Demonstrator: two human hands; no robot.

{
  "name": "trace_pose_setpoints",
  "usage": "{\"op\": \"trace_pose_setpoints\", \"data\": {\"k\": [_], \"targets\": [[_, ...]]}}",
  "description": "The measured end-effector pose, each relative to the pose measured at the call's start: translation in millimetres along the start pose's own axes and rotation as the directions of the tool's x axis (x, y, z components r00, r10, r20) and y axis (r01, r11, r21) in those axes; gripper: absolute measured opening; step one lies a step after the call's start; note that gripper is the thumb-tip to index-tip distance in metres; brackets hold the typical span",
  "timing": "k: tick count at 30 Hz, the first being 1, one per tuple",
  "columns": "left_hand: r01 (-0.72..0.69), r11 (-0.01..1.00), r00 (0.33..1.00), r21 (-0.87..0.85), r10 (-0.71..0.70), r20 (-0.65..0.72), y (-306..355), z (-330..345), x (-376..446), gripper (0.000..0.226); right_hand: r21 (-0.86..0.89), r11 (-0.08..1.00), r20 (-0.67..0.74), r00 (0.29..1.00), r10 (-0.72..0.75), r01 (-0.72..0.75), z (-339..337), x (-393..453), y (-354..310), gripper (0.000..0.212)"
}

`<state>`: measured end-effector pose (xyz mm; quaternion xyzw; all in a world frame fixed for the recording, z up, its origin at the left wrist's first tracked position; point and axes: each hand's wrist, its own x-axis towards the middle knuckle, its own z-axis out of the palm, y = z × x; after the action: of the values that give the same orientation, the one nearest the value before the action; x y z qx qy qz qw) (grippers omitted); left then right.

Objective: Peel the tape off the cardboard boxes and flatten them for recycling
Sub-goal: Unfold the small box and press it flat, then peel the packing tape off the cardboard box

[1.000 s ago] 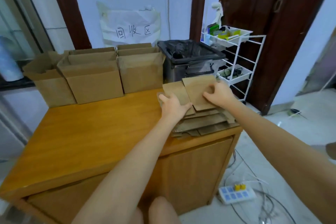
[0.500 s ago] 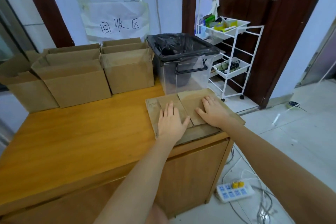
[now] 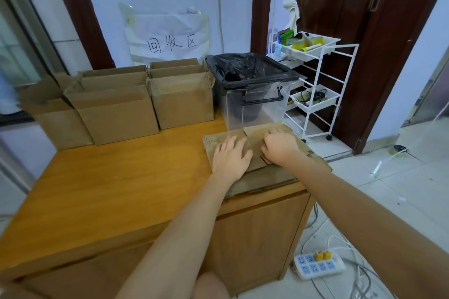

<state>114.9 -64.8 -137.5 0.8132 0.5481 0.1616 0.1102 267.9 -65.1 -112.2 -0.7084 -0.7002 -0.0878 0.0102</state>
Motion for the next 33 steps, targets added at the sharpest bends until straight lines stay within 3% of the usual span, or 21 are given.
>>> {"op": "trace_pose_setpoints", "data": {"k": [4, 12, 21, 28, 33], "targets": [[-0.056, 0.998, 0.998, 0.035, 0.058, -0.038, -9.7, -27.6, 0.3, 0.049, 0.09, 0.995, -0.025, 0.999, -0.043, 0.045, -27.9, 6.0, -22.5, 0.036], [0.102, 0.989, 0.991, 0.107, -0.093, -0.093, -49.6, -73.9, -11.9, 0.051, 0.133, 0.985, -0.027, 0.994, -0.11, 0.112, -64.0, 20.1, -78.4, 0.039], [0.252, 0.951, 0.967, 0.181, -0.245, -0.064, -103.0, -97.1, -17.6, 0.061, 0.19, 0.977, 0.044, 0.994, -0.103, 0.093, -51.8, 34.4, -122.1, 0.042], [0.23, 0.93, 0.973, 0.288, -0.215, -0.083, -131.6, -102.2, 18.0, 0.07, 0.207, 0.974, 0.035, 0.994, -0.099, 0.09, -33.1, 62.4, -133.6, 0.038], [0.279, 0.942, 0.96, 0.185, -0.269, -0.076, -147.9, -96.8, 57.5, 0.076, 0.241, 0.97, 0.086, 0.995, -0.051, 0.029, -13.1, 91.1, -137.8, 0.038]]}}
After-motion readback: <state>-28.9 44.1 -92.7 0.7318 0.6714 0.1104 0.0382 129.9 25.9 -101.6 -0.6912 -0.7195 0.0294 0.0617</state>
